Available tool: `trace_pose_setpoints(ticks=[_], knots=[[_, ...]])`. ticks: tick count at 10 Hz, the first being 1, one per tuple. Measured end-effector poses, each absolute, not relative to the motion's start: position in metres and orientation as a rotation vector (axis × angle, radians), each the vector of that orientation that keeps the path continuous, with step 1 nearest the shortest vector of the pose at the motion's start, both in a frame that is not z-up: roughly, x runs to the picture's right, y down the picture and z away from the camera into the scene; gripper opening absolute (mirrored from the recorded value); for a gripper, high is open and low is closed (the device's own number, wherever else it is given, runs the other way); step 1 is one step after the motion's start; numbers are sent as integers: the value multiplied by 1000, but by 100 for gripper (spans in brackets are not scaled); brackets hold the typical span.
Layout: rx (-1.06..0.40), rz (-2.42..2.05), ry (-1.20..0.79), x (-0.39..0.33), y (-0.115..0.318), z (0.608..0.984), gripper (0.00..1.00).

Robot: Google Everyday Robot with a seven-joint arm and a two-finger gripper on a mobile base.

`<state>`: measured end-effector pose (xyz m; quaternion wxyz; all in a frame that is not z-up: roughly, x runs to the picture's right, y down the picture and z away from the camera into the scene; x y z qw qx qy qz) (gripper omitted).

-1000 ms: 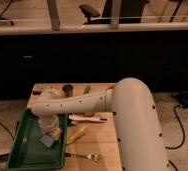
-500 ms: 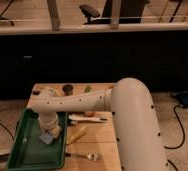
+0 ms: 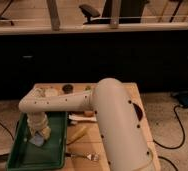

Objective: Wipe tray with sponge

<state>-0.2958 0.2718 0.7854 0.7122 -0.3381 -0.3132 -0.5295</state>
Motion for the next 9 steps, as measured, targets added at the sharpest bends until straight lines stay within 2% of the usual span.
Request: trace_pose_setpoints(ticks=[5,9], knots=[[-752,-1234,-729,-266,308,740,0],[-712,-1171,-700,-239,297,744,0]])
